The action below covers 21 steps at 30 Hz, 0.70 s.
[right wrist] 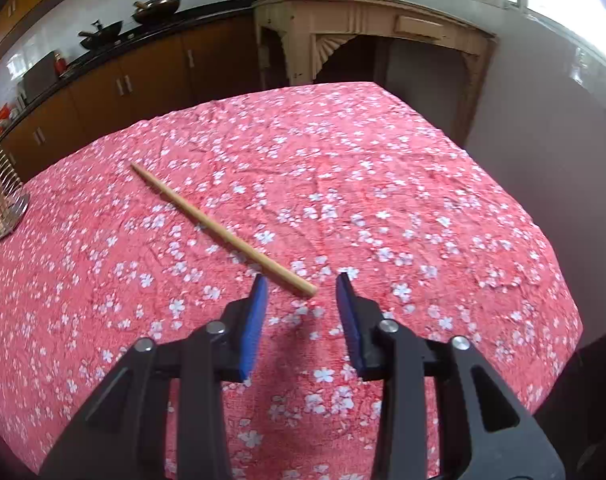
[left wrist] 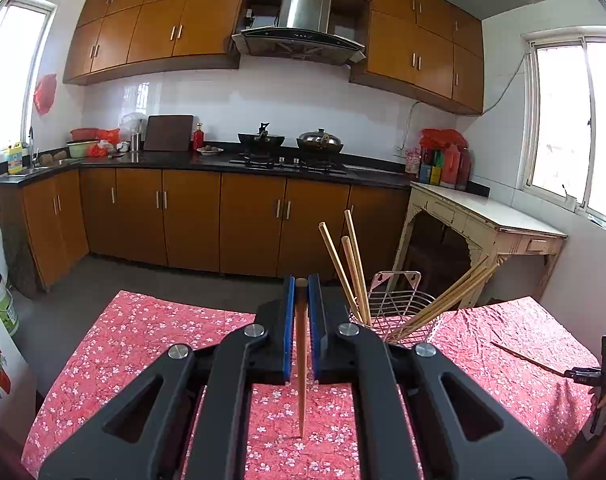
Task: Organize utensils
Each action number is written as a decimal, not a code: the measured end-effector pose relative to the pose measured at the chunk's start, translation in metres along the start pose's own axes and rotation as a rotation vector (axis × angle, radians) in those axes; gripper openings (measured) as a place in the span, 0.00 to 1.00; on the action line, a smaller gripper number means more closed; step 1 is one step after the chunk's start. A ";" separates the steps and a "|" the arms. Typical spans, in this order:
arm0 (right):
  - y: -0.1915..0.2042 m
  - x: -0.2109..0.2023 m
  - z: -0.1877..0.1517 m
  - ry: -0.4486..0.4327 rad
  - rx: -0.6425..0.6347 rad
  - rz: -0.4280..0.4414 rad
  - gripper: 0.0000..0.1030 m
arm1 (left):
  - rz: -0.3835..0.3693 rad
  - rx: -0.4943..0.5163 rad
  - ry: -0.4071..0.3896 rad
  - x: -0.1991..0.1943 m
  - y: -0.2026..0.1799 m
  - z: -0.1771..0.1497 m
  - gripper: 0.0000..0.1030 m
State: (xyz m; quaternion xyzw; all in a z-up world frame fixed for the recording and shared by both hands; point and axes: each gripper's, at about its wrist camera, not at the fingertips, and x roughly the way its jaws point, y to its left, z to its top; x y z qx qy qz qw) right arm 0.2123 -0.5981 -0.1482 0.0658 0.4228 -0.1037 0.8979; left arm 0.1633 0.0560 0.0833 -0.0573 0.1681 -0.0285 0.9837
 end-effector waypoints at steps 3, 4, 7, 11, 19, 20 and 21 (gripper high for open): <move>0.003 0.011 -0.002 0.023 -0.026 -0.018 0.43 | 0.002 -0.014 0.002 0.002 0.001 0.001 0.06; 0.003 0.013 -0.002 0.021 -0.030 -0.019 0.44 | 0.003 -0.017 0.004 0.002 0.002 0.001 0.06; 0.004 0.016 0.003 0.020 -0.034 -0.015 0.46 | 0.005 -0.023 0.004 0.002 0.003 0.001 0.06; 0.007 0.016 0.006 0.033 -0.033 0.026 0.21 | 0.006 -0.026 0.002 0.001 0.004 0.000 0.06; 0.052 -0.002 -0.014 0.026 -0.124 0.137 0.10 | -0.004 -0.045 0.013 0.002 0.007 -0.002 0.06; 0.060 -0.003 -0.016 0.023 -0.146 0.148 0.10 | -0.005 -0.049 0.014 0.001 0.009 -0.002 0.06; 0.069 -0.005 -0.018 0.017 -0.171 0.153 0.10 | -0.004 -0.052 0.015 0.001 0.010 -0.001 0.06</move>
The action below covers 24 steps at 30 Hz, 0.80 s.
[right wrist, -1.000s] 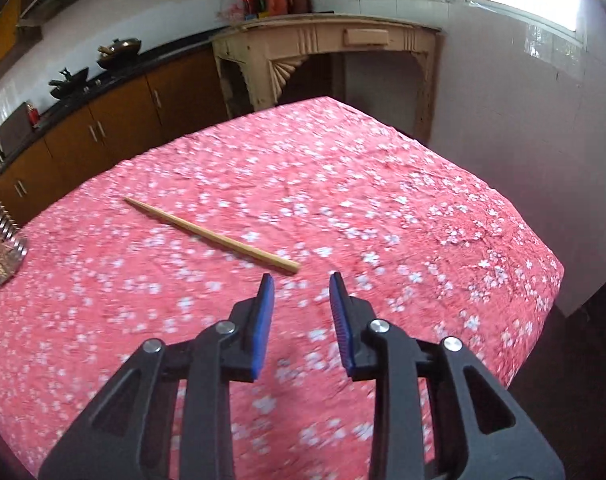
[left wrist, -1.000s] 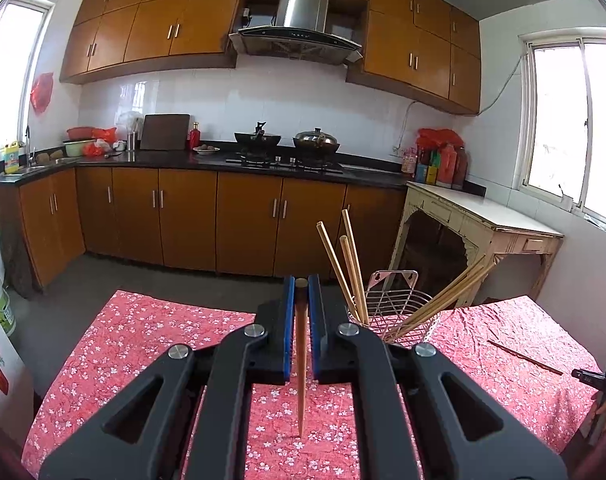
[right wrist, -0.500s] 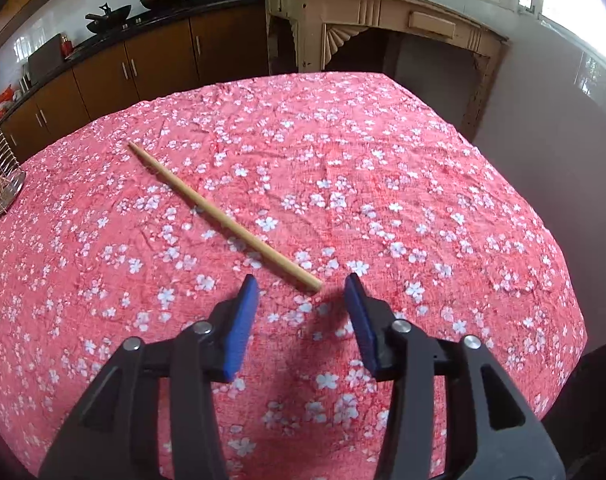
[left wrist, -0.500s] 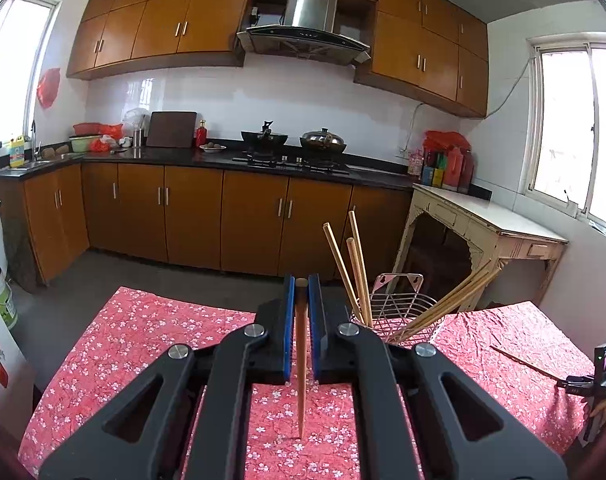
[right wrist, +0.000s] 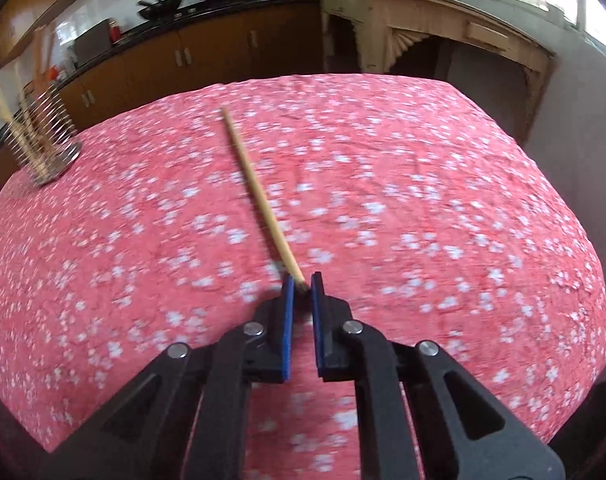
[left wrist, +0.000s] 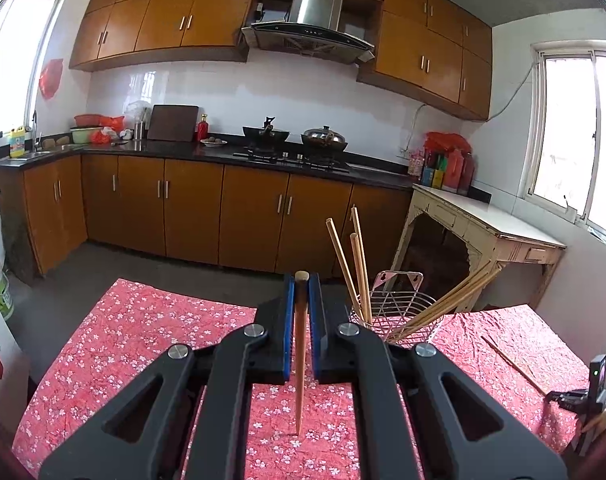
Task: Organize utensils
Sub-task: 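Close the right tool on the loose wooden chopstick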
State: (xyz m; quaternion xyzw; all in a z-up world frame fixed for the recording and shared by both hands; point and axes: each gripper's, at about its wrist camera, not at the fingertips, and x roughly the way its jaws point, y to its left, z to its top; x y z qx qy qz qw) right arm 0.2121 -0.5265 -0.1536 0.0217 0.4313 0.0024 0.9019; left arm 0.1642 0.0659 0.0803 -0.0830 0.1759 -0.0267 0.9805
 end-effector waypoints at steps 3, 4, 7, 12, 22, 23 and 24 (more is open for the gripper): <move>0.019 0.000 -0.002 -0.019 -0.051 -0.016 0.12 | 0.003 0.000 0.000 -0.001 0.001 0.000 0.06; 0.019 -0.001 -0.003 -0.023 -0.049 -0.016 0.12 | 0.003 -0.001 0.004 0.000 0.002 0.000 0.06; 0.019 -0.002 -0.005 -0.034 -0.031 -0.012 0.12 | 0.003 -0.005 0.012 0.001 0.003 -0.002 0.06; 0.021 -0.010 -0.017 -0.058 -0.029 -0.016 0.12 | 0.000 -0.009 0.013 0.001 0.003 -0.003 0.06; 0.032 -0.030 -0.009 -0.124 -0.053 -0.027 0.05 | -0.010 -0.003 0.014 -0.001 0.000 -0.003 0.07; 0.030 -0.028 -0.009 -0.116 -0.056 -0.035 0.16 | -0.010 -0.004 0.014 -0.001 0.000 -0.004 0.07; 0.029 -0.027 -0.010 -0.108 -0.051 -0.043 0.32 | -0.010 -0.006 0.013 -0.001 0.000 -0.004 0.07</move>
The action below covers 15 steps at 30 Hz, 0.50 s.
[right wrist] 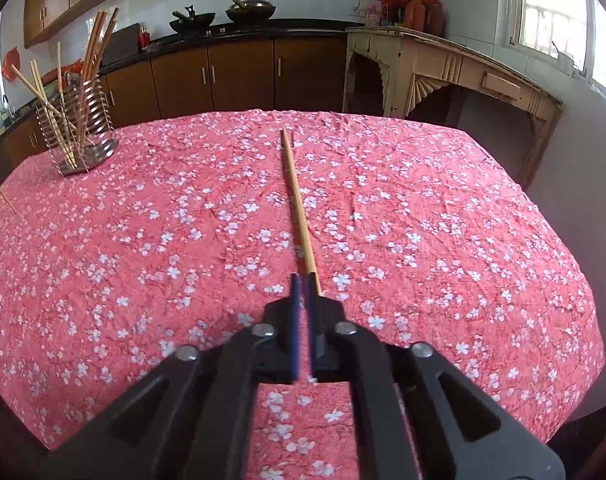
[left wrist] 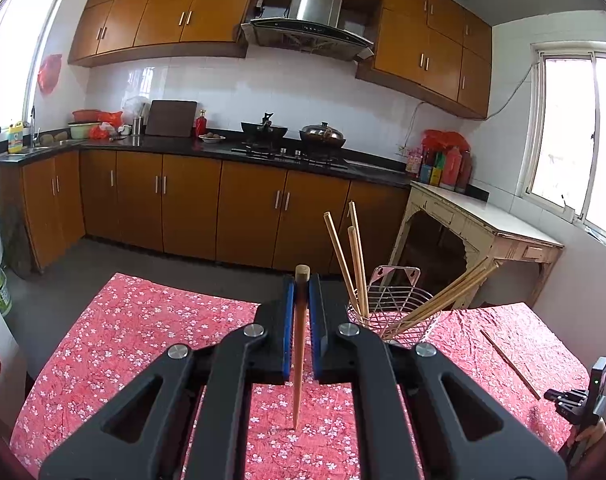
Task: Organize utensils
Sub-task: 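Close the right tool on the loose wooden chopstick, then carry both held chopsticks up over the wire holder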
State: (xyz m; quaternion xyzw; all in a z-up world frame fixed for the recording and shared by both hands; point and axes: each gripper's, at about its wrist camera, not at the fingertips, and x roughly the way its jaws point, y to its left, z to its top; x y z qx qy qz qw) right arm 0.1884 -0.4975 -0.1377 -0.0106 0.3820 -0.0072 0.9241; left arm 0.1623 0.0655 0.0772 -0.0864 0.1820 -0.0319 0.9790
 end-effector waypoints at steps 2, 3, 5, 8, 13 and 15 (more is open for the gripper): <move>-0.001 0.006 -0.002 0.016 0.011 0.005 0.36 | -0.002 0.001 0.000 0.000 0.000 0.000 0.07; -0.002 0.008 -0.002 0.020 0.012 0.004 0.35 | -0.002 0.003 0.000 -0.001 0.000 0.000 0.07; -0.002 0.015 -0.003 0.037 0.008 -0.004 0.34 | -0.003 0.004 0.001 -0.001 0.000 0.000 0.07; -0.008 0.020 -0.004 0.045 0.041 0.009 0.27 | -0.002 0.003 0.000 -0.001 -0.001 -0.001 0.07; -0.003 0.019 -0.003 0.045 0.029 0.004 0.07 | 0.000 0.001 0.000 -0.001 -0.002 -0.001 0.07; 0.000 0.014 -0.002 0.025 0.026 0.005 0.07 | -0.002 -0.001 0.000 -0.002 -0.002 -0.001 0.07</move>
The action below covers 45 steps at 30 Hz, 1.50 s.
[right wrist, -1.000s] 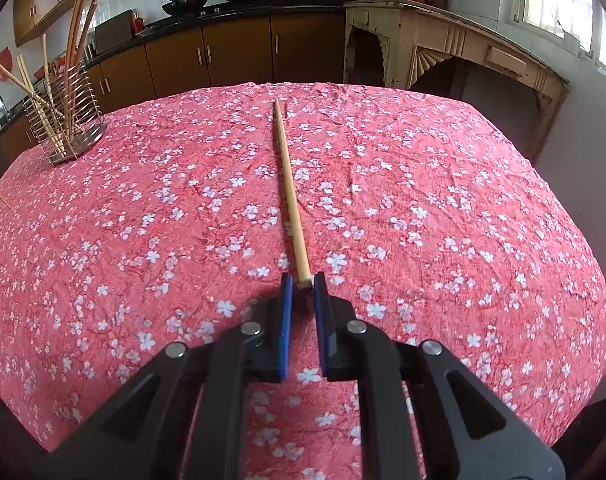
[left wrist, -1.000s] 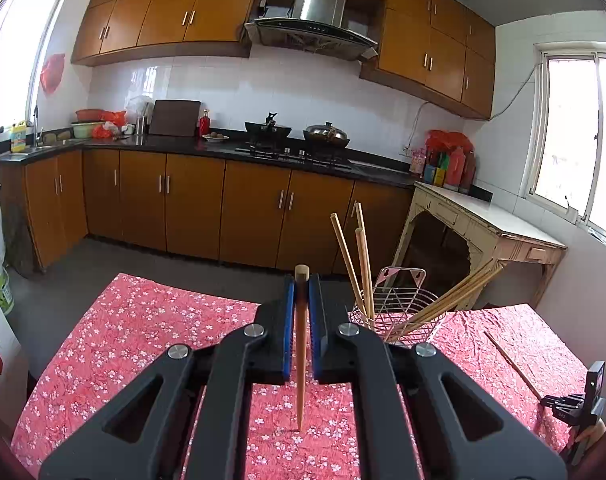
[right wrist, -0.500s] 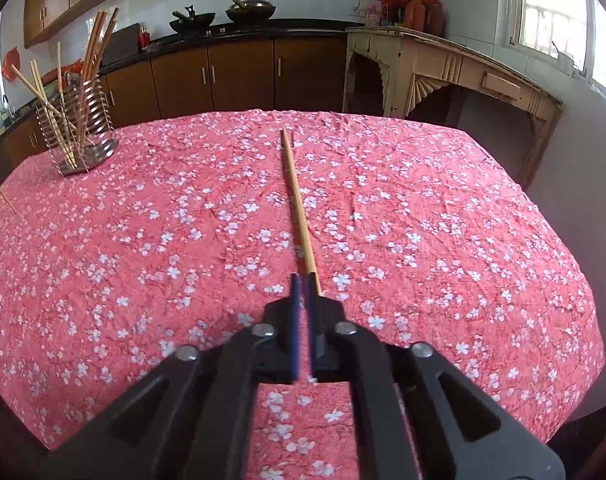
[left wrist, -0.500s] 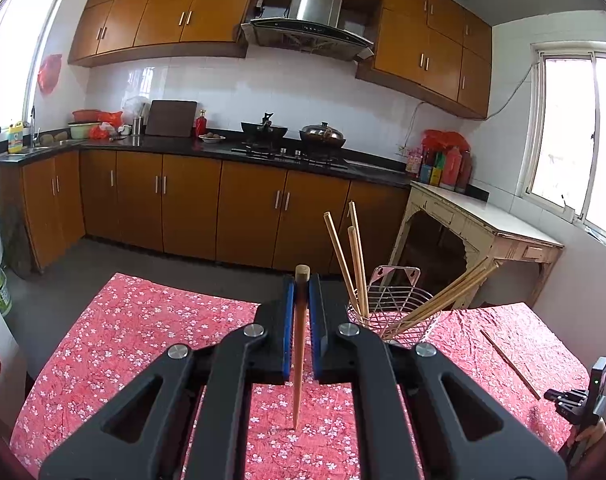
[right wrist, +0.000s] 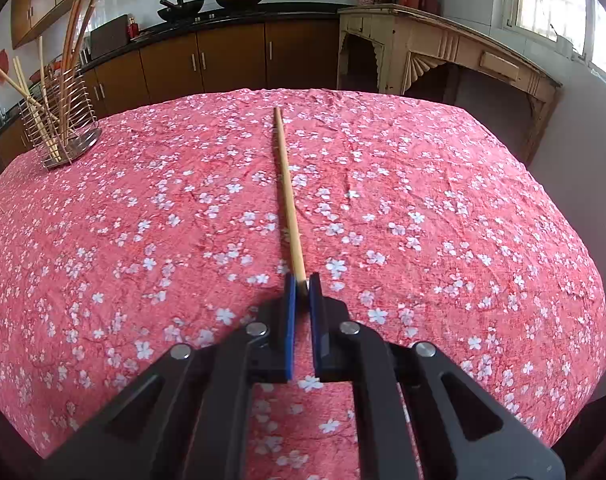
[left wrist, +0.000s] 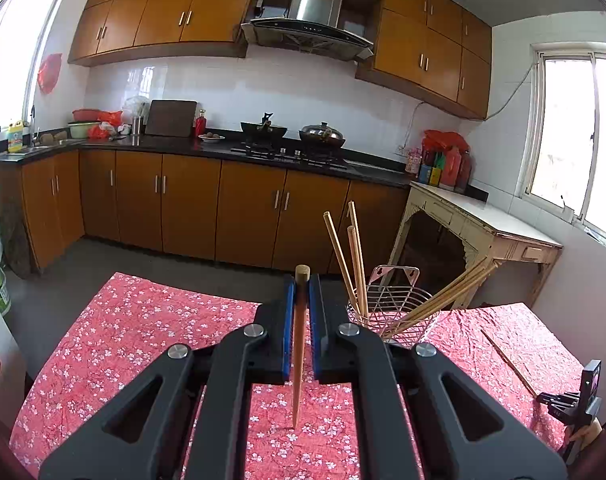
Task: Organize utensils
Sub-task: 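Carry both held chopsticks up over the wire holder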
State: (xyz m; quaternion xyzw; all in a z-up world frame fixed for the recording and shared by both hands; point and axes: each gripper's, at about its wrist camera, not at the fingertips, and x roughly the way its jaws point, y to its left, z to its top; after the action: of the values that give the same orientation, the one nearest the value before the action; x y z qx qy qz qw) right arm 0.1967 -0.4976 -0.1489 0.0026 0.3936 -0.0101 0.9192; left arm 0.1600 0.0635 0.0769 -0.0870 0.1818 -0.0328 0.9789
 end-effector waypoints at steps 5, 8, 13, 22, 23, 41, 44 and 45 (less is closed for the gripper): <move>0.012 -0.038 0.015 -0.136 -0.012 0.018 0.07 | 0.000 0.002 0.001 -0.001 0.001 0.000 0.07; 0.022 -0.067 0.031 -0.233 -0.024 0.023 0.07 | -0.001 0.001 0.001 -0.001 0.000 0.000 0.07; 0.040 -0.114 0.063 -0.391 -0.034 0.044 0.07 | -0.003 0.003 0.001 -0.001 0.000 0.001 0.07; 0.061 -0.150 0.108 -0.535 0.034 0.089 0.07 | -0.006 0.003 0.001 -0.001 -0.002 0.000 0.07; 0.063 -0.151 0.113 -0.542 0.044 0.092 0.07 | -0.007 0.003 0.002 -0.001 -0.003 0.000 0.07; 0.097 -0.164 0.150 -0.560 0.080 0.162 0.07 | -0.027 0.003 -0.020 -0.004 -0.008 0.006 0.06; 0.102 -0.171 0.151 -0.573 0.067 0.175 0.07 | -0.029 0.003 -0.027 -0.007 -0.009 0.007 0.06; 0.104 -0.175 0.151 -0.578 0.063 0.183 0.07 | -0.029 0.002 -0.031 -0.008 -0.009 0.008 0.06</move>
State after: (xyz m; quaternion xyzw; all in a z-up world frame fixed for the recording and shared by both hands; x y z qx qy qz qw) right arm 0.1878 -0.3930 0.0816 0.0637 0.1132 0.0600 0.9897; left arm 0.1553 0.0563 0.0888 -0.0891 0.1654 -0.0461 0.9811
